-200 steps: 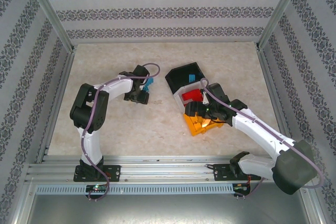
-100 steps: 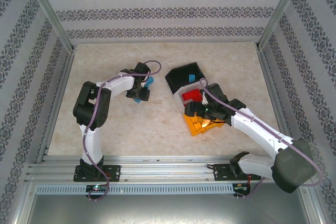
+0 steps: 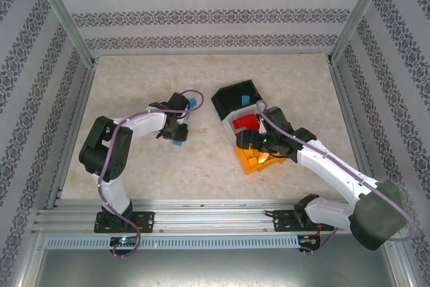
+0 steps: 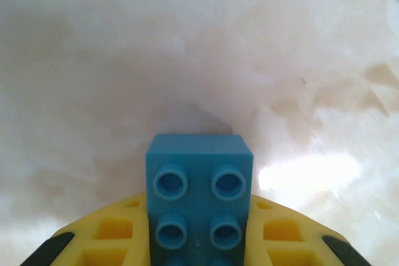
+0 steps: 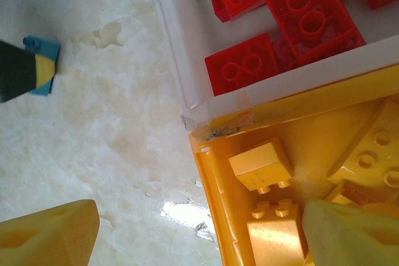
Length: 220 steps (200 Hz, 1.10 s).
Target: Sort the legos into containers by color
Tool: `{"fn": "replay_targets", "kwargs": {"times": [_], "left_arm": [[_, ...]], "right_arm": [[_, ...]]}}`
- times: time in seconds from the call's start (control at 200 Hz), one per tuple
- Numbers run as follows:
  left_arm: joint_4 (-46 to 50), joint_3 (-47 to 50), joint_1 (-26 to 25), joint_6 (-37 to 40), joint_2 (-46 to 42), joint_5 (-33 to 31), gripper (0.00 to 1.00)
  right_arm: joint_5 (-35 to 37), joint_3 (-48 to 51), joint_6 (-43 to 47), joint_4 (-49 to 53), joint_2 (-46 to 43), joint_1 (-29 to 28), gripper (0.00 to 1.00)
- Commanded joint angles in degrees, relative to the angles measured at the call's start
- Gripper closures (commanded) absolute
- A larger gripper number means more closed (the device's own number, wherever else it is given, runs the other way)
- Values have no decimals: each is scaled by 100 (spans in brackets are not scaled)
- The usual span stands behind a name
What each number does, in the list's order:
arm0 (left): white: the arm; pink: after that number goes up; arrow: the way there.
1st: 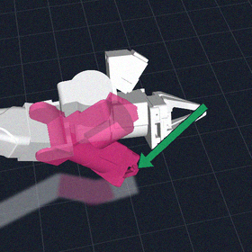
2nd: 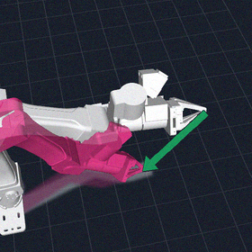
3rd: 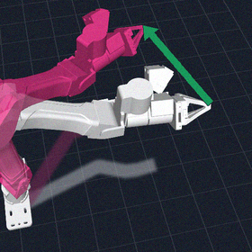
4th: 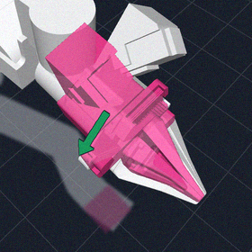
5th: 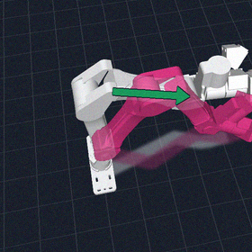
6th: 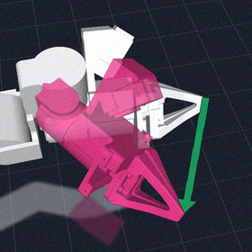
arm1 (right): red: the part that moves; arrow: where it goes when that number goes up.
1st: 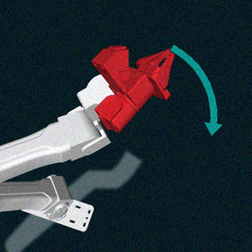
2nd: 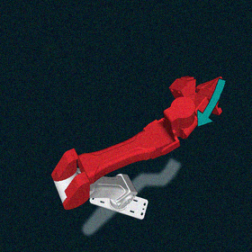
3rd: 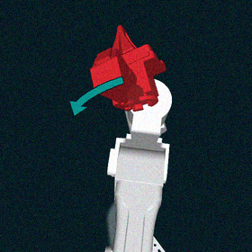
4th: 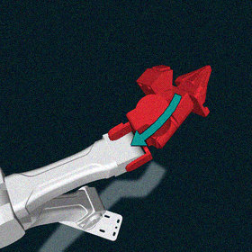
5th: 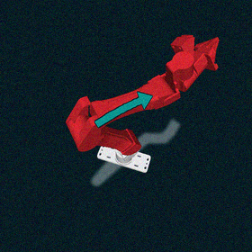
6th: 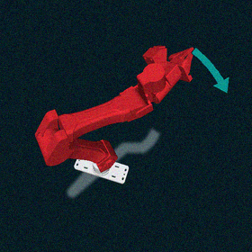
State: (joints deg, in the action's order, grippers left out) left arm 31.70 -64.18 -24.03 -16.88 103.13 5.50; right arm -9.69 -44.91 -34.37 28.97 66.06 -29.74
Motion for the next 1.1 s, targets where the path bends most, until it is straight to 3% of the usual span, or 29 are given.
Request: {"fn": "replay_targets", "kwargs": {"times": [0.0,0.19,0.38,0.625,0.934,0.994,1.094], "left_arm": [[-169,44,-74,-579,-477,748,79],[-1145,-472,-235,-1553,-522,2095,78],[-1691,-1772,-651,-2099,319,2587,77],[-1215,-3400,-916,-2041,1431,2534,77],[-590,-5231,-896,-1847,2680,1948,77],[-316,-5747,-868,-1785,3007,1836,72],[170,-6630,-792,-1724,3522,1848,52]], "right_arm": [[179,-45,47,105,-171,100,15],[221,46,5,230,-584,412,15],[299,152,-8,402,-1065,629,15],[259,266,63,583,-1453,947,14],[67,368,65,489,-1430,1099,14],[45,368,55,489,-1428,1102,14],[4,368,75,512,-1430,1097,15]]}}
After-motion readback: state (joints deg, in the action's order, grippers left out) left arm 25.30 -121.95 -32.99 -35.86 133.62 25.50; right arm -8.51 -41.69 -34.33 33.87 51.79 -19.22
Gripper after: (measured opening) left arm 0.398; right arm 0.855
